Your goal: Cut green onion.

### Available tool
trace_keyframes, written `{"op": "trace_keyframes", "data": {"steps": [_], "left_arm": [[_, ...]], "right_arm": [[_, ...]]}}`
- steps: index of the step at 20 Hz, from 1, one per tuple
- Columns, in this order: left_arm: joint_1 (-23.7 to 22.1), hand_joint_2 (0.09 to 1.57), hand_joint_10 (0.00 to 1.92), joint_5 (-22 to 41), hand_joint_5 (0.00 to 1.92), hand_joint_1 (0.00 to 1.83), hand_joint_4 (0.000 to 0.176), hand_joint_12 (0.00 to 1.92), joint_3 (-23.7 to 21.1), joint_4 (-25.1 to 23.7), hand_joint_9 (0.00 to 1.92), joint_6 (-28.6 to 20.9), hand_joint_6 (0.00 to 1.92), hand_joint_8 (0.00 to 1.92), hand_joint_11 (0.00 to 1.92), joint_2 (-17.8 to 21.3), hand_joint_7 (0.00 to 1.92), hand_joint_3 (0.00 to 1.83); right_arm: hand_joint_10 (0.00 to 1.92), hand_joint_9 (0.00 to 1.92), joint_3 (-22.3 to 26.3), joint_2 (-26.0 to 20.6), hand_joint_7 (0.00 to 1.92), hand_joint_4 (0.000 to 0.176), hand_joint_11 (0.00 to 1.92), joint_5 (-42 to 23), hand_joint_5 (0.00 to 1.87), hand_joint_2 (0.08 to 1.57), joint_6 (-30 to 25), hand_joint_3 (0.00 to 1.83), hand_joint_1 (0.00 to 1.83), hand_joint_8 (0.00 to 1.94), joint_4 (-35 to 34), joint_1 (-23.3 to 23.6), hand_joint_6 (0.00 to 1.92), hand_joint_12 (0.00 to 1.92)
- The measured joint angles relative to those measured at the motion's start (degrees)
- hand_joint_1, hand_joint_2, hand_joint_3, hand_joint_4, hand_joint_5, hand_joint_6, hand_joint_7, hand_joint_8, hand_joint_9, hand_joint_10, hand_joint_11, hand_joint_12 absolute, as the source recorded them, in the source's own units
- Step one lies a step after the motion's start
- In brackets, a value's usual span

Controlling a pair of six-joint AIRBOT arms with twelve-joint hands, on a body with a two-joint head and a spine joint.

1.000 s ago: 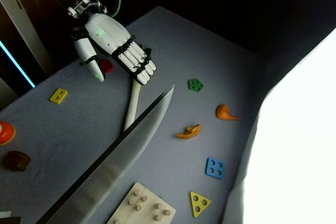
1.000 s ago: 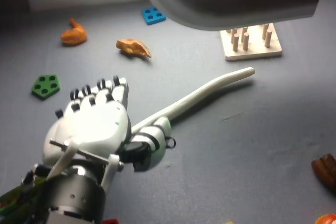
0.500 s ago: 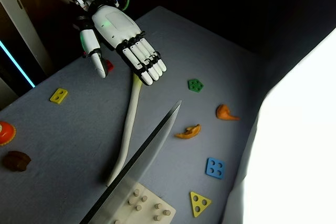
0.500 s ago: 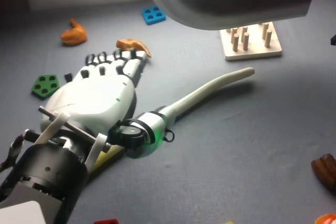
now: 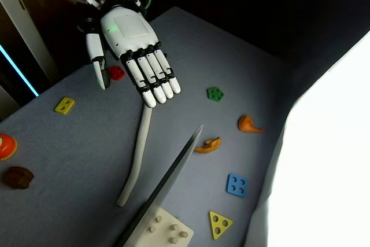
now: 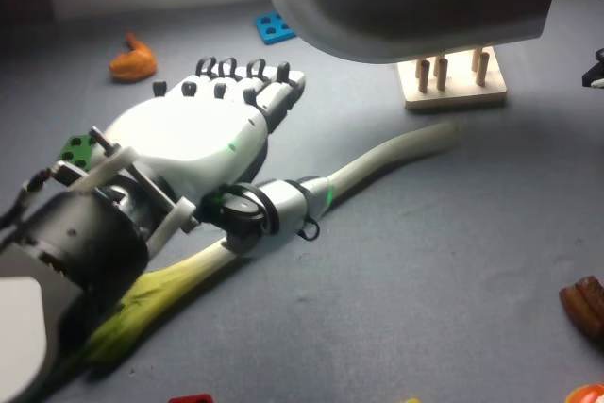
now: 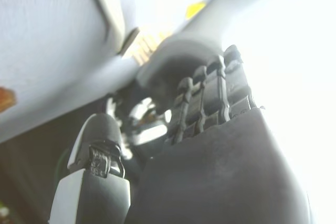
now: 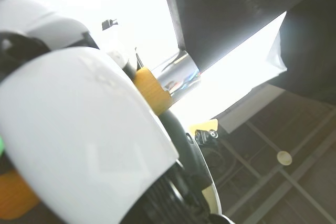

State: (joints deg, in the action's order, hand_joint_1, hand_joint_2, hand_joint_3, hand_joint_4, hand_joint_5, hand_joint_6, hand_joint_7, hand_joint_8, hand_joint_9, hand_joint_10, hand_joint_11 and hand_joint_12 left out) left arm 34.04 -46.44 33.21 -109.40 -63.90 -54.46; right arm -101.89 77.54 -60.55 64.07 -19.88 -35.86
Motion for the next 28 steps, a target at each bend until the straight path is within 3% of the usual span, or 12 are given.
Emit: {"op": "trace_keyframes", "data": {"steps": [2,4,8,12,15,17,21,23,26,28], "left_arm": [[-1.14,1.39,0.0,1.6,0.1,0.01,0.0,0.03,0.57,1.05,0.03,2.16,0.01,0.0,0.01,0.76,0.08,0.0],[-2.14,1.38,0.0,3.08,0.1,0.04,0.0,0.04,0.74,2.95,0.03,5.6,0.01,0.0,0.0,1.42,0.08,0.0],[-3.67,1.38,0.0,6.62,0.0,0.04,0.0,0.0,1.7,3.63,0.0,7.41,0.0,0.0,0.0,1.53,0.01,0.0],[-5.33,1.38,0.0,9.99,0.06,0.03,0.0,0.0,1.97,8.61,0.0,13.75,0.02,0.01,0.0,2.91,0.03,0.0],[-6.21,1.39,0.0,10.43,0.01,0.0,0.0,0.0,2.01,10.99,0.0,15.61,0.0,0.0,0.0,3.39,0.01,0.0],[-7.28,1.38,0.0,10.95,0.0,0.0,0.0,0.0,2.05,14.32,0.0,19.82,0.0,0.0,0.0,4.15,0.0,0.0],[-7.34,1.39,0.0,10.78,0.07,0.03,0.0,0.0,2.25,16.17,0.0,20.41,0.02,0.01,0.0,5.05,0.04,0.0],[-8.04,1.39,0.0,10.43,0.0,0.05,0.0,0.0,2.43,19.15,0.01,24.06,0.0,0.0,0.0,5.05,0.02,0.0],[-8.11,1.39,0.01,10.25,0.01,0.07,0.0,0.0,2.43,19.93,0.03,24.83,0.0,0.01,0.0,5.05,0.05,0.0],[-8.11,1.4,0.0,10.29,0.0,0.01,0.0,0.0,2.43,19.98,0.01,24.83,0.0,0.0,0.0,5.05,0.01,0.0]], "right_arm": [[1.92,1.63,-0.48,0.24,1.56,0.176,1.73,0.0,1.44,0.92,-0.2,0.55,1.58,1.94,-0.02,0.0,1.92,1.92],[1.92,1.63,-0.5,0.37,1.56,0.176,1.74,-0.02,1.46,0.93,-0.24,0.56,1.57,1.94,-0.02,0.0,1.92,1.92],[1.92,1.62,-0.87,0.83,1.56,0.176,1.73,-0.02,1.45,0.94,-0.83,0.53,1.54,1.94,0.13,-0.17,1.92,1.92],[1.92,1.6,-2.54,1.66,1.54,0.176,1.71,0.04,1.45,0.96,-1.01,0.48,1.55,1.94,-0.42,-0.83,1.92,1.92],[1.92,1.61,-4.17,2.84,1.54,0.176,1.72,-0.04,1.47,0.97,-1.05,0.48,1.53,1.94,-0.66,-1.18,1.92,1.92],[1.92,1.6,-4.22,3.21,1.53,0.176,1.7,0.13,1.44,0.98,-1.07,0.47,1.52,1.94,-1.09,-1.6,1.92,1.92],[1.92,1.62,-5.46,4.11,1.54,0.176,1.71,0.44,1.46,0.99,-1.05,0.48,1.53,1.94,-1.86,-2.27,1.92,1.92],[1.92,1.62,-5.57,4.5,1.56,0.176,1.71,0.39,1.48,0.99,-1.07,0.49,1.52,1.94,-2.01,-3.02,1.92,1.92],[1.92,1.62,-5.57,4.74,1.55,0.176,1.72,0.39,1.45,0.98,-1.27,0.5,1.5,1.94,-2.8,-3.32,1.92,1.92],[1.92,1.61,-5.57,4.76,1.53,0.176,1.72,0.17,1.45,0.95,-1.29,0.49,1.51,1.94,-2.99,-3.69,1.92,1.92]]}}
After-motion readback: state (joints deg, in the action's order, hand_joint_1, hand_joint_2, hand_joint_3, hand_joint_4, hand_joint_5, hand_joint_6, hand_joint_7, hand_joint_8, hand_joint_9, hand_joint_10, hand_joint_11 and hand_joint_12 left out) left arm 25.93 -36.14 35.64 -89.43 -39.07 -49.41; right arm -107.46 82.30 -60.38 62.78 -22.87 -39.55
